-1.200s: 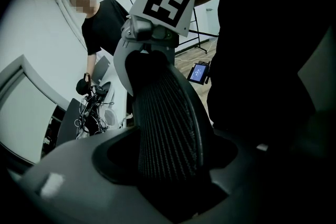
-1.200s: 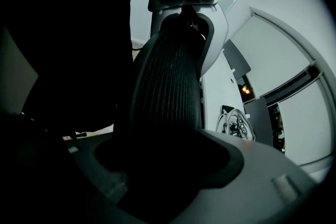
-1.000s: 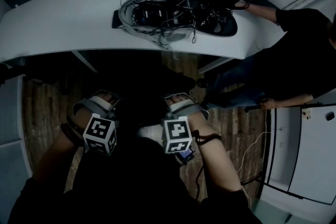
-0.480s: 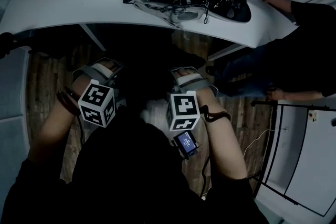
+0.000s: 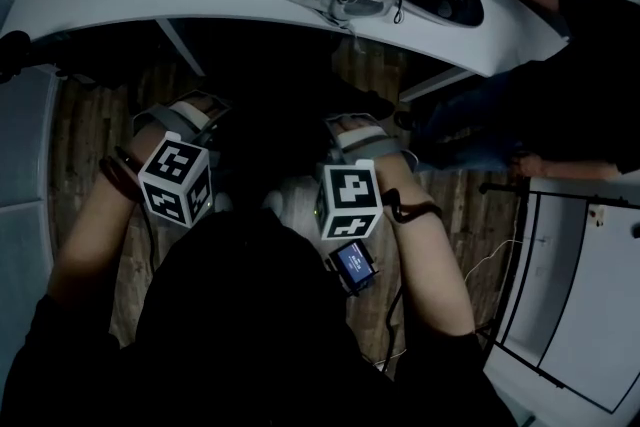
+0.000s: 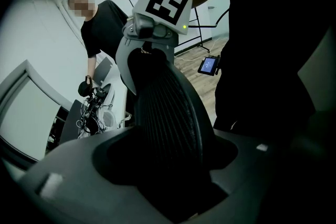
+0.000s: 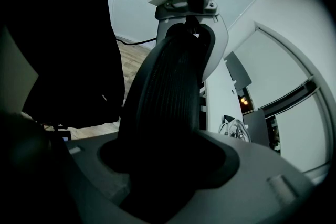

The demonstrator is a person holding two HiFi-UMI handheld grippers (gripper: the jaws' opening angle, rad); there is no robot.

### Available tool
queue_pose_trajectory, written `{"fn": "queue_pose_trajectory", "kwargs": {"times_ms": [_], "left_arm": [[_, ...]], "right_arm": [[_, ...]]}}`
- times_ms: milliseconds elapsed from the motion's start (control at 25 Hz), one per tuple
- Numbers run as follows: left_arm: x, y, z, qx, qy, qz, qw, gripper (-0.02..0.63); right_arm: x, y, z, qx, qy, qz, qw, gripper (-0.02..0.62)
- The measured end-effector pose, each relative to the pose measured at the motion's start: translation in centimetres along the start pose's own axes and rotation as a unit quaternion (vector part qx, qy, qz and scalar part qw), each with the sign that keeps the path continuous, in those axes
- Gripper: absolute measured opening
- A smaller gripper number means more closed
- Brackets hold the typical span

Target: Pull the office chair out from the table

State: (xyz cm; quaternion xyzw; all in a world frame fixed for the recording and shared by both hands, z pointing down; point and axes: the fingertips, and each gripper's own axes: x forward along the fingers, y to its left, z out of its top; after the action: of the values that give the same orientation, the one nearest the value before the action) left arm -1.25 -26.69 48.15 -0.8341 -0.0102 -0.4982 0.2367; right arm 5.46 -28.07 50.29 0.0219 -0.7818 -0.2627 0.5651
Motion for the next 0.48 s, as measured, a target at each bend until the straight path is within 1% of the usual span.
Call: {"fn": "queue_pose_trajectory", "kwargs": {"times_ms": [280, 480], "left_arm": [[-1.5, -4.4, 1.5, 0.010, -0.017, -0.012, 0.9997, 0.310], [-2.6, -7.1, 2.6, 0.022, -0.031, -0.009, 0.9992, 0.304]], "right_arm": [[-1.4, 4.3, 2.5, 0.020, 0.007, 0.008, 1.000, 0.284], [-2.4, 7.1, 4.0, 0.035, 0.016, 0.009, 0.999, 0.285]]}}
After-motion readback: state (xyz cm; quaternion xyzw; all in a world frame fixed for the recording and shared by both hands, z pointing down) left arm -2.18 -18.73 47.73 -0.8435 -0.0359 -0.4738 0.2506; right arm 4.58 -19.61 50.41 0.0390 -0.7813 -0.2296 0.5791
